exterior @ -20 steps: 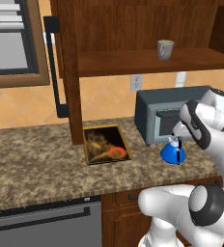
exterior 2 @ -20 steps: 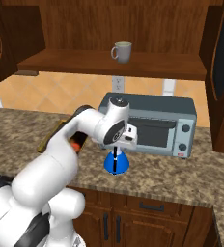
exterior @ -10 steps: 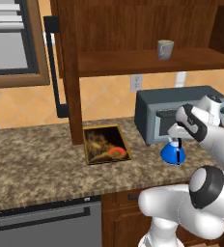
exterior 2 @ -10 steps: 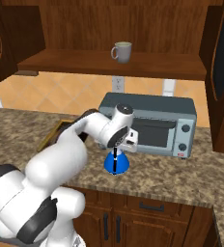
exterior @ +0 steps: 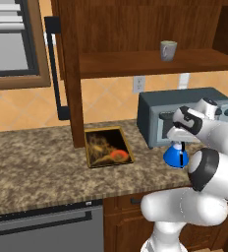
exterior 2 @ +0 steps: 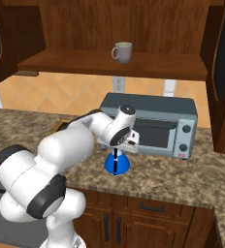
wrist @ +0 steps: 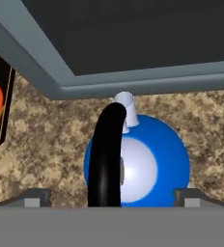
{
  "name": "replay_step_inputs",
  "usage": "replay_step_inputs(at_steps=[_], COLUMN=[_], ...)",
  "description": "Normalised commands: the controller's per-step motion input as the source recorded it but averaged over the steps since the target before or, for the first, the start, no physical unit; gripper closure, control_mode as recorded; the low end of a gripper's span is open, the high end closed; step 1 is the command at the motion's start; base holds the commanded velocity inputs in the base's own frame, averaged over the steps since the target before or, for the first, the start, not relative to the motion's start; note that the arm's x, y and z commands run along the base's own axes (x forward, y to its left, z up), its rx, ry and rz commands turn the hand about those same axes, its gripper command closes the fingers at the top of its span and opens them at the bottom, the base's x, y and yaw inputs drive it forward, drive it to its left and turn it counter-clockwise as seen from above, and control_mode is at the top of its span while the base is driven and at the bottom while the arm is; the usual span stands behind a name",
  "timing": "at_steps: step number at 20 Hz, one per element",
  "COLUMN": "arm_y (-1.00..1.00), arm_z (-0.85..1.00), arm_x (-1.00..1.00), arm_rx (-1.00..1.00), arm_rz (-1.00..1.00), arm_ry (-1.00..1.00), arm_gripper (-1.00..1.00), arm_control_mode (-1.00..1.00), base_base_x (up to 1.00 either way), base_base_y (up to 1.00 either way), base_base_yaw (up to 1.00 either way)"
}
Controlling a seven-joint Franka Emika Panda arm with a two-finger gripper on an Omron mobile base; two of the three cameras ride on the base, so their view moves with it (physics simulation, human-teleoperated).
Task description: Pick the kettle from the counter and place it on the tray. Then pick the mug from the cabinet and place it on the tray. Then close the cabinet doors.
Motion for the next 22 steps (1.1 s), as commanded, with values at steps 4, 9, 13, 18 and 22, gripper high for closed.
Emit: replay_step_inputs(at_steps=[4, 9, 13, 18, 22], arm_y=[-0.01, 0.04, 0.60, 0.97, 1.00], arm_z=[-0.07, 0.06, 0.48, 0.72, 0.51], arm_x=[0.08, -0.03, -0.07, -0.06, -0.15], arm_rx=[0.00, 0.00, 0.00, 0.00, -0.03], arm_rz=[0.00, 0.00, 0.00, 0.00, 0.00], arm_ry=[0.04, 0.00, -0.03, -0.13, -0.12], arm_gripper=[1.00, 1.00, 1.00, 1.00, 1.00], arm_control_mode=[-1.00, -1.00, -1.00, -1.00, -1.00], base_base_x=[0.00, 0.00, 0.00, 0.00, 0.00], base_base_y=[0.00, 0.00, 0.00, 0.00, 0.00], base_base_yaw=[0.00, 0.00, 0.00, 0.00, 0.00])
